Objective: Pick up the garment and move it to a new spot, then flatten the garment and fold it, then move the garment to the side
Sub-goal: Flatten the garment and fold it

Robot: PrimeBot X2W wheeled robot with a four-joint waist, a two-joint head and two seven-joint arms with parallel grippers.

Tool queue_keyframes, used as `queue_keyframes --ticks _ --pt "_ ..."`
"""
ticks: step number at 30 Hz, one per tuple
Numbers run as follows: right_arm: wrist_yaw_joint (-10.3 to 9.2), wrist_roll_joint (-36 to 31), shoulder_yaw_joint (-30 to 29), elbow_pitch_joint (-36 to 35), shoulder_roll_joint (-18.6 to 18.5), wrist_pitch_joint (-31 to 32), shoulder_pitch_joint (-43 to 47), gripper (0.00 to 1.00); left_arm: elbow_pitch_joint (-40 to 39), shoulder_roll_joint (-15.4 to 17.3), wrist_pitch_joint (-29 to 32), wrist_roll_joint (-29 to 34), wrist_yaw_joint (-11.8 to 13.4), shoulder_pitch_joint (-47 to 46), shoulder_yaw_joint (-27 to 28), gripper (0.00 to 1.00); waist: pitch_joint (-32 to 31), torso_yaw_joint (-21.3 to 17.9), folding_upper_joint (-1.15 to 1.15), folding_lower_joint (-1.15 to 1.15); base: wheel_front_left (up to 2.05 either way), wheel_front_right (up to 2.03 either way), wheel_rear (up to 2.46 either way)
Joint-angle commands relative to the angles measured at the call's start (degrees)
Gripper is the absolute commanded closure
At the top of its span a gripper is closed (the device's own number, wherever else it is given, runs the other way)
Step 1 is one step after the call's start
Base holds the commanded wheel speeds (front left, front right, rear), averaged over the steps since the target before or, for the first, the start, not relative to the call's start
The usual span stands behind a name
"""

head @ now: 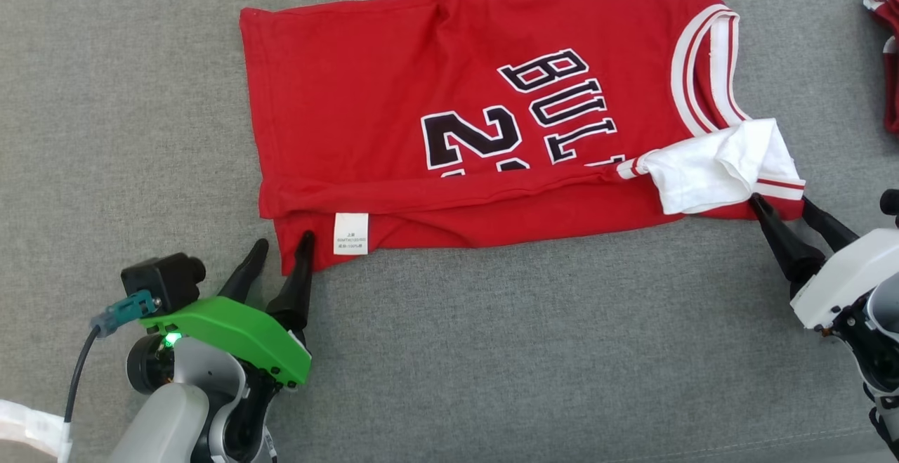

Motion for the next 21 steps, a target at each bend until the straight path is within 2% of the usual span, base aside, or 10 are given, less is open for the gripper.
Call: queue_keyframes --ticks 1,2,3,4,9,10,11,13,14,21 --pt "-0.03 0.8 0.8 0.6 -0.2 0.9 -0.8 0.0 1.7 -0.4 1.6 -0.8 -0.5 0.0 -1.3 0.0 0.1 0.0 0.0 0.0 0.0 0.0 0.0" --pt "-0.03 1.1 1.1 0.9 -0.3 1.4 -1.1 0.0 1.9 -0.5 1.8 -1.1 -0.7 0.0 -1.5 0.0 0.1 0.0 0.0 0.0 0.0 0.0 0.0" --pt "-0.03 1.4 1.5 1.2 -0.5 2.0 -1.5 0.0 2.1 -0.8 2.3 -1.3 -1.1 0.0 -1.9 0.12 0.1 0.1 0.0 0.0 0.0 0.0 0.0" --pt "-0.03 1.8 1.9 1.5 -0.7 2.5 -1.7 0.0 2.3 -0.9 2.6 -1.5 -1.5 0.0 -2.1 0.5 0.1 0.1 0.0 0.0 0.0 0.0 0.0" --pt "-0.02 5.3 3.4 1.8 -1.4 5.6 -2.5 0.0 1.3 -1.4 4.1 -2.5 -3.6 0.4 -3.8 0.89 0.1 0.6 0.0 0.0 0.0 0.0 0.0" --pt "-0.02 6.0 3.5 1.7 -1.6 6.1 -2.7 0.14 0.7 -1.5 4.1 -3.0 -4.3 0.6 -3.8 1.0 0.0 0.6 0.0 0.0 0.0 0.0 0.0" --pt "-0.02 6.7 3.6 1.4 -1.9 6.3 -2.8 0.51 0.2 -1.7 4.1 -3.9 -4.9 0.8 -3.6 1.0 0.0 0.7 0.0 0.0 0.0 0.0 0.0" --pt "-0.01 8.7 3.6 0.9 -2.4 7.2 -2.6 0.72 -0.3 -1.4 5.0 -5.0 -6.4 0.9 -4.1 1.0 -0.2 1.0 0.0 0.0 0.0 0.0 0.0" --pt "-0.01 9.5 3.6 0.5 -2.8 7.6 -2.5 0.98 -0.4 -1.4 5.1 -5.5 -6.9 0.9 -4.1 1.0 -0.3 1.0 0.0 0.0 0.0 0.0 0.0" --pt "-0.04 13.1 1.6 -0.2 -6.8 10.6 -3.7 1.0 -1.3 0.5 6.8 -8.0 -9.1 -1.5 -2.1 1.0 -1.8 1.2 0.0 0.0 0.0 0.0 0.0"
